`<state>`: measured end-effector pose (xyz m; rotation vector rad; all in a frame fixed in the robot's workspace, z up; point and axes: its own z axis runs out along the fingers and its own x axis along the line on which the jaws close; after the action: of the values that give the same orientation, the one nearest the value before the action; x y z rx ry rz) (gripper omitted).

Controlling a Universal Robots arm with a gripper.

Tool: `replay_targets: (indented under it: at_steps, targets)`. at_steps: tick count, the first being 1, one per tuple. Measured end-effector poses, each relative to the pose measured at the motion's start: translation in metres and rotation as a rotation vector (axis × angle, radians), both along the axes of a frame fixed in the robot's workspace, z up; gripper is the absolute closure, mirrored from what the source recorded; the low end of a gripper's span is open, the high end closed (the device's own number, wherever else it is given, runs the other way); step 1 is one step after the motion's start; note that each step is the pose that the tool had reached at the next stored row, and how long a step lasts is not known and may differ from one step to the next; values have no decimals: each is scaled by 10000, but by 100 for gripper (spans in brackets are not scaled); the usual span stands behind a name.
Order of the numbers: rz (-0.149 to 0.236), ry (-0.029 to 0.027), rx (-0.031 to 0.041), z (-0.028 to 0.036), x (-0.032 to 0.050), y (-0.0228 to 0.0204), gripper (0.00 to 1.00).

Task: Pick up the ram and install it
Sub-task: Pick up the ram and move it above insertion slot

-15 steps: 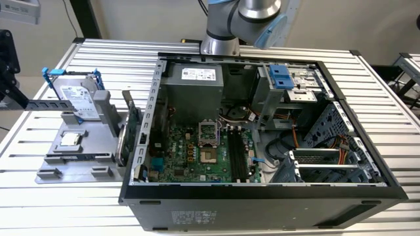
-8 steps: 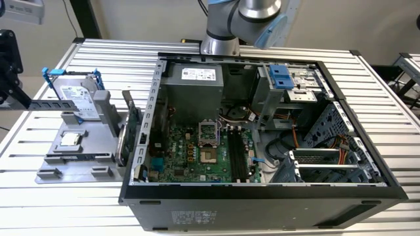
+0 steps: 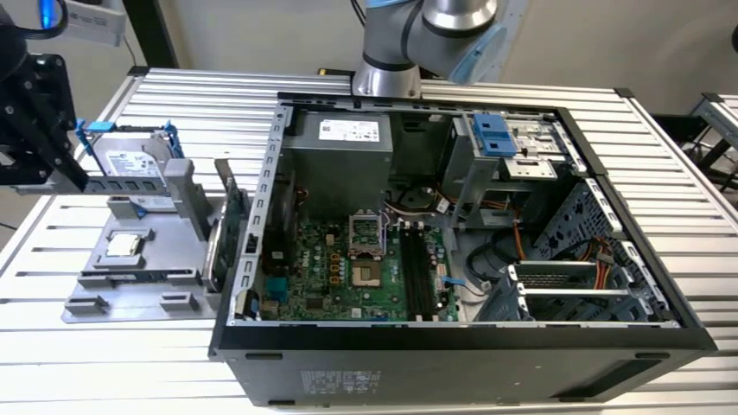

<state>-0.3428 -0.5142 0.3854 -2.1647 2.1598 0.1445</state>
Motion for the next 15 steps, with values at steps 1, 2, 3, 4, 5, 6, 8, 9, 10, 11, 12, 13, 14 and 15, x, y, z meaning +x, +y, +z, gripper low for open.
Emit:
replay_targets:
  at_steps: [1, 2, 3, 4, 5, 6, 8, 9, 10, 11, 12, 13, 14, 15]
  targets:
    - [1, 14, -13, 0, 45, 0, 100]
    - [0, 22, -37, 0, 87, 2, 100]
    - [0, 23, -74, 0, 117, 4, 100]
    - [1, 21, -135, -1, 136, 9, 100]
    - [-2, 22, -260, -1, 143, 22, 100]
    - [0, 23, -420, -2, 149, 35, 100]
    - [0, 12, -625, -2, 157, 64, 100]
    - [-2, -27, -629, -2, 158, 74, 100]
    - [-3, -72, -628, -2, 160, 81, 100]
    - [-4, -114, -629, -1, 162, 85, 100]
    - [-5, -153, -628, -2, 166, 86, 100]
    - [-4, -173, -627, -2, 175, 89, 100]
    - [-5, -176, -628, -2, 190, 91, 100]
    - [-6, -177, -628, -2, 212, 92, 100]
